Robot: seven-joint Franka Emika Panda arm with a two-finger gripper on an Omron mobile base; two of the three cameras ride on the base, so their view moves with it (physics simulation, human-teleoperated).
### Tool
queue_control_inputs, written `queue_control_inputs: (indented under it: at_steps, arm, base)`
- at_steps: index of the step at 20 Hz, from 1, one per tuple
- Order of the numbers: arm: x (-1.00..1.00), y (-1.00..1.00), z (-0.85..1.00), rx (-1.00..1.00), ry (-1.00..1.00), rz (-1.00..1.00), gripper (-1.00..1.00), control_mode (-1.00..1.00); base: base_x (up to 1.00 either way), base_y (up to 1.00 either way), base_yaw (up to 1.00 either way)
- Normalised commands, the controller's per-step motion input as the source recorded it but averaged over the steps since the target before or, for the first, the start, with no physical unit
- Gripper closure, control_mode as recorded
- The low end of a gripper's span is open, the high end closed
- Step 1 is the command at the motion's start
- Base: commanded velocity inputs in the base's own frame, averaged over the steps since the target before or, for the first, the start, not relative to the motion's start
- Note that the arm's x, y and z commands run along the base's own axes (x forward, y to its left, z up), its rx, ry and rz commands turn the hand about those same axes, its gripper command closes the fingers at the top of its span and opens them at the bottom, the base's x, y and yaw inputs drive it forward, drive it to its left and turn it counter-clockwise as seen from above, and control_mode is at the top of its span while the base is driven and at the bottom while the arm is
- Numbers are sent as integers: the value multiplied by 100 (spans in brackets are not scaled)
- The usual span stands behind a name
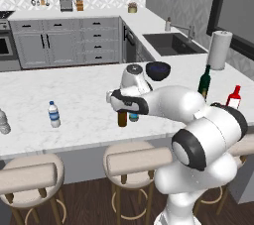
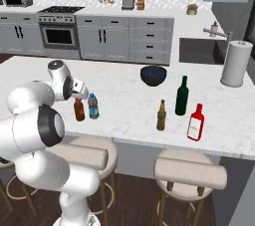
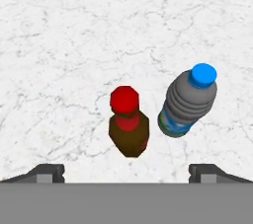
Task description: Move the plastic bottles in the middle to the plastics group, and the glass bottles in the middle to the glass group.
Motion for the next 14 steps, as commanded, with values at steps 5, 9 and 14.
queue_control_inputs:
  at_steps: [5,9,14]
  arm:
    - [30,0,-5,0,0,-5,-100,-100]
    - [25,0,-14,0,0,-3,-100,-100]
    - [16,0,-16,0,0,0,-100,-100]
  base:
    - [0,0,0]
    - [0,0,0]
    - [0,0,0]
